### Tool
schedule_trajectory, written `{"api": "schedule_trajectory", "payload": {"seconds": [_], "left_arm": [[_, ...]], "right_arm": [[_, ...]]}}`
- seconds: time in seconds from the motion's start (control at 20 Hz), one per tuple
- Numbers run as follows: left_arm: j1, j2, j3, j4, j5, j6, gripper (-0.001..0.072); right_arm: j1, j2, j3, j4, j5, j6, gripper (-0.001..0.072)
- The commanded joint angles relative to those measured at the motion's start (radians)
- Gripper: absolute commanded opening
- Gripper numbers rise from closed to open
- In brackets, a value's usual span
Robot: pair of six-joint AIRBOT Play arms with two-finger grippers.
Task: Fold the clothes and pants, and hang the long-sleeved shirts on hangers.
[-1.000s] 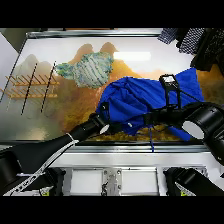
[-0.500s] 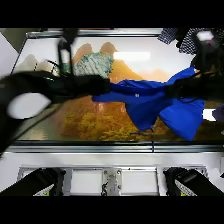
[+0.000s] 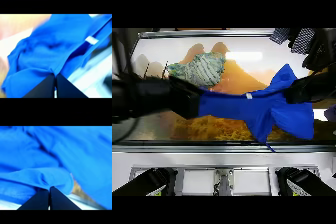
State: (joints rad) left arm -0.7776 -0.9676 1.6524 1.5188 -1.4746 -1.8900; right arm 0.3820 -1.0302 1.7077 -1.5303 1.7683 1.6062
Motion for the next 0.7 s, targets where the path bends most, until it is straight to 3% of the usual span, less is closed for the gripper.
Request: {"api": "schedule_trajectory", "payload": {"seconds": [0.0, 0.2, 0.4, 0.65], "left_arm": [[-0.003, 0.002, -0.233, -0.023, -0.074, 0.010, 0.0009], [0.050, -0.078, -0.385, -0.067, 0.053, 0.069, 0.0009], [0.206, -0.186, -0.350, -0.426, -0.026, 0.242, 0.0009], [0.227, -0.110, -0.442, -0.389, 0.005, 0.240, 0.0009]], "right_arm": [[0.000, -0.010, -0.127, 0.042, 0.072, -0.028, 0.0008], [0.000, -0.084, -0.151, 0.042, 0.073, -0.021, 0.0009], [0.000, -0.100, -0.152, 0.043, 0.074, 0.006, 0.0011], [0.000, 0.001, -0.233, 0.042, 0.060, 0.070, 0.0011]]}}
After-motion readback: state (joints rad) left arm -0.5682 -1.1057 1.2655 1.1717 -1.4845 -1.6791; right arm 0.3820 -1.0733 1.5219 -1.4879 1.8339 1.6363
